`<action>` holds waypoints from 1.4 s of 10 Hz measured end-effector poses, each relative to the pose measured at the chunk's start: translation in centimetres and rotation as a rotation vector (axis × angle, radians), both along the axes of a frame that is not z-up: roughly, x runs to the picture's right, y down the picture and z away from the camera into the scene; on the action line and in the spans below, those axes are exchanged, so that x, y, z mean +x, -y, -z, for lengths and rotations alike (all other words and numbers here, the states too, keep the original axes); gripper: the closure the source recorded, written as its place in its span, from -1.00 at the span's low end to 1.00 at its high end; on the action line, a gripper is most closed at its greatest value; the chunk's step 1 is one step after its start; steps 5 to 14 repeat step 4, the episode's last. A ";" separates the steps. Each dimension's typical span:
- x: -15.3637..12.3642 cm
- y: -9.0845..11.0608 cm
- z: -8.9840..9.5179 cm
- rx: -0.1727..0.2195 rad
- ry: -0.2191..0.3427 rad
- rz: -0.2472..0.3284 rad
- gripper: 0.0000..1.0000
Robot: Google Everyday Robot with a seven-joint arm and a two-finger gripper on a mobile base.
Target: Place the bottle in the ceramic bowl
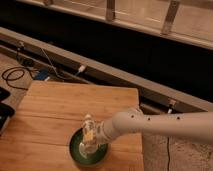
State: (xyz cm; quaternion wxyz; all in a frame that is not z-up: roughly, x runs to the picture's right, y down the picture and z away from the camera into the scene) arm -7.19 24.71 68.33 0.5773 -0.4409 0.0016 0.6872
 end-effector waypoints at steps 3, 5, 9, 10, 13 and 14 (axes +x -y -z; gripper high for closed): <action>0.0 0.0 0.0 0.000 0.000 0.000 -0.60; 0.0 0.0 0.0 0.000 0.000 0.000 -0.60; 0.0 0.0 0.0 0.000 0.000 0.000 -0.60; 0.0 0.0 0.0 0.000 0.000 0.000 -0.60; 0.0 0.0 0.0 0.000 0.000 0.000 -0.60; 0.0 0.0 0.0 0.000 0.000 0.000 -0.60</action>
